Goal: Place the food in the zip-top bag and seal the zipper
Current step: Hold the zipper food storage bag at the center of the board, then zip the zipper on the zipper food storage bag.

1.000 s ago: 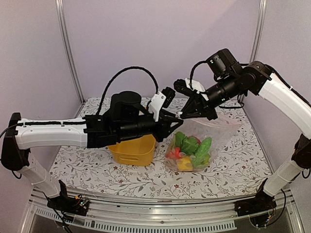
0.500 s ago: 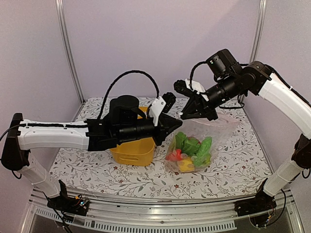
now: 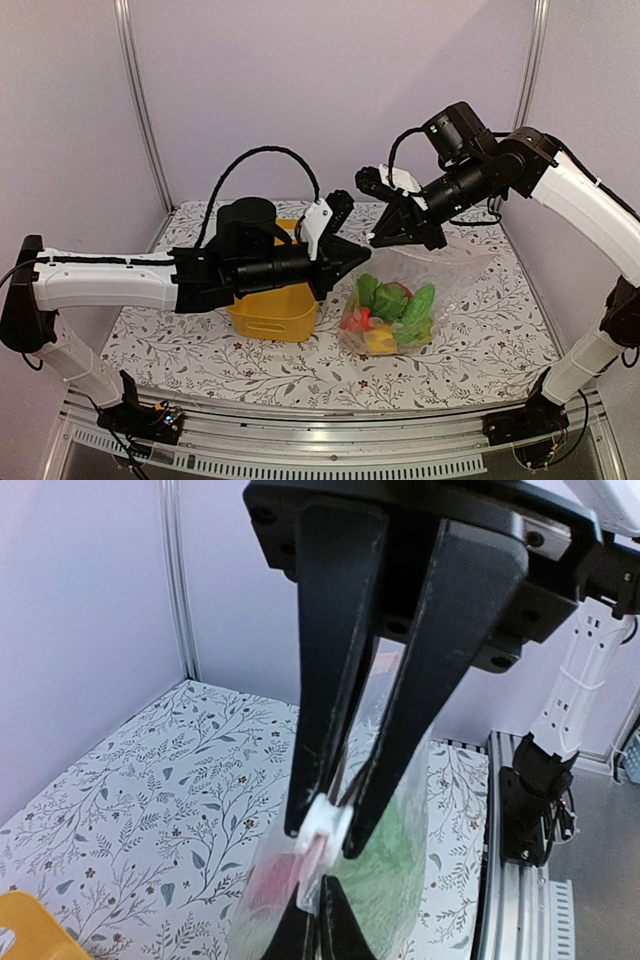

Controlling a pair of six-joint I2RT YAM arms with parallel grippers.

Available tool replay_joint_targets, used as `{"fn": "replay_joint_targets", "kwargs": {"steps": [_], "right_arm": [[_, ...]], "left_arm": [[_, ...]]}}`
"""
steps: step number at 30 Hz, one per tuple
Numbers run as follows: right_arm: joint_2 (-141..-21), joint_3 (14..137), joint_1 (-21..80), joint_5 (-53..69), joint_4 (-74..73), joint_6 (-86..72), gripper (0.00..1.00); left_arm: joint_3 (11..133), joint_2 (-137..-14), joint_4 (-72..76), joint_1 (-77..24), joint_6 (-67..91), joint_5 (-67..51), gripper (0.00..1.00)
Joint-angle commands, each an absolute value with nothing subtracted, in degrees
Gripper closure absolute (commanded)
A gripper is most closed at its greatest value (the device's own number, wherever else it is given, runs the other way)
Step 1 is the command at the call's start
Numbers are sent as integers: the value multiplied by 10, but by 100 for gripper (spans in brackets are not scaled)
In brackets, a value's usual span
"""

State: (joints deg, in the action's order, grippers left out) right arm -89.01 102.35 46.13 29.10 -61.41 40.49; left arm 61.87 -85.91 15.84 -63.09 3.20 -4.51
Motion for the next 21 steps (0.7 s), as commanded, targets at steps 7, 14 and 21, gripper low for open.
{"fn": "replay_joint_targets", "kwargs": {"steps": [7, 14, 21], "right_arm": [[-895, 1022, 461, 285, -614, 398, 96], [-900, 1022, 462, 287, -618, 398, 96], [-903, 1022, 461, 286, -620, 399, 96]], "left_arm": [[632, -858, 169, -623, 23, -73, 93], [636, -861, 179, -623, 20, -85, 93], [638, -865, 183, -622, 23, -70, 95]]}}
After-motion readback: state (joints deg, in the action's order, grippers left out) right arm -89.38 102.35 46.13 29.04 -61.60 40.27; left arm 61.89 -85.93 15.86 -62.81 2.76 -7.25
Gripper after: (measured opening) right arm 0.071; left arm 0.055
